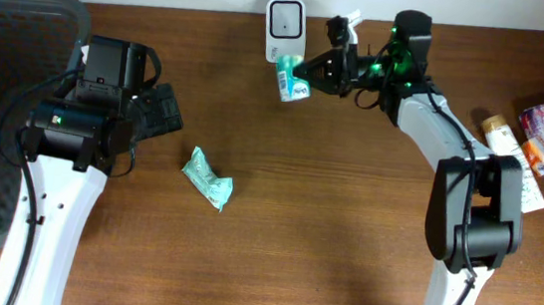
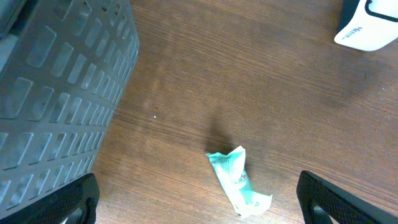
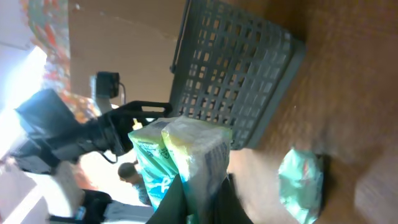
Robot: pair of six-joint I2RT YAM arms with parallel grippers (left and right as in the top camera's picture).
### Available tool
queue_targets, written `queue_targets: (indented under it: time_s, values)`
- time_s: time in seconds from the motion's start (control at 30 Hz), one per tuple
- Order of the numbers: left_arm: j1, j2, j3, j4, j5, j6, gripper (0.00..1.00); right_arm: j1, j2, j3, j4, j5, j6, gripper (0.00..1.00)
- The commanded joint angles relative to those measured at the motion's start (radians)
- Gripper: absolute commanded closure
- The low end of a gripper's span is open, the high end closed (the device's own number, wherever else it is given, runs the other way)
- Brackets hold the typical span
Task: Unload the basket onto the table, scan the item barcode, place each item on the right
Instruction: 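Carry the green packet to the right edge and release it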
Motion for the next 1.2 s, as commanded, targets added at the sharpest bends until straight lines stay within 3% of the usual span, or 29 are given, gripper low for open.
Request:
queue_targets:
  time_s: [0.0,0.13,0.17,0.23,0.27,0.3,0.33,0.4,0.5,0.67,0.77,0.9,1.03,1.1,1.17]
  values:
    - [0.002,-0.004,0.004,0.000,-0.007,0.016,0.01,0.081,-0.006,0.003,0.000,0.164,-0.141,0.96]
    - [0.002,-0.004,0.004,0.000,-0.007,0.016,0.01,0.146,-0.006,0.004,-0.159,0.740,-0.311,0.96]
    - [0.002,-0.004,0.004,0.000,-0.007,0.016,0.01,0.142,-0.006,0.022,-0.219,0.852,-0.409,0.96]
    - [0.002,-0.004,0.004,0.000,-0.007,0.016,0.01,0.145,-0.006,0.077,-0.344,1.106,-0.657,0.96]
    - [0.002,-0.004,0.004,0.000,-0.007,0.016,0.01,0.160,-0.006,0.108,-0.386,1.360,-0.875,0.96]
    - [0.002,-0.004,0.004,0.000,-0.007,0.016,0.01,0.179,-0.006,0.130,-0.377,1.560,-1.104,0.96]
    - [0.002,-0.004,0.004,0.000,-0.007,0.016,0.01,0.191,-0.006,0.133,-0.331,1.676,-1.216,0.96]
    - [0.002,-0.004,0.004,0.000,-0.007,0.016,0.01,0.188,0.003,0.133,-0.171,1.719,-1.348,0.96]
    - [0.002,-0.004,0.004,0.000,-0.007,0.016,0.01,0.185,0.054,0.139,0.028,1.614,-1.336,0.96]
    - [0.002,-0.004,0.004,0.000,-0.007,0.016,0.01,0.191,0.268,0.465,-0.161,1.599,-1.299,0.96]
    - [0.002,-0.004,0.004,0.000,-0.007,0.016,0.01,0.196,0.323,0.488,-0.192,1.595,-1.400,0.96]
    - [0.002,-0.004,0.004,0.000,-0.007,0.016,0.01,0.198,0.326,0.488,-0.210,1.562,-1.368,0.96]
    - [0.002,-0.004,0.004,0.000,-0.007,0.016,0.01,0.141,0.247,0.532,-0.244,1.918,-1.074,0.96]
    - [0.002,-0.004,0.004,0.000,-0.007,0.016,0.01,0.065,0.156,0.536,-0.384,2.152,-1.016,0.96]
    - [0.002,-0.004,0.004,0.000,-0.007,0.016,0.01,-0.040,0.088,0.536,-0.603,2.249,-0.934,0.96]
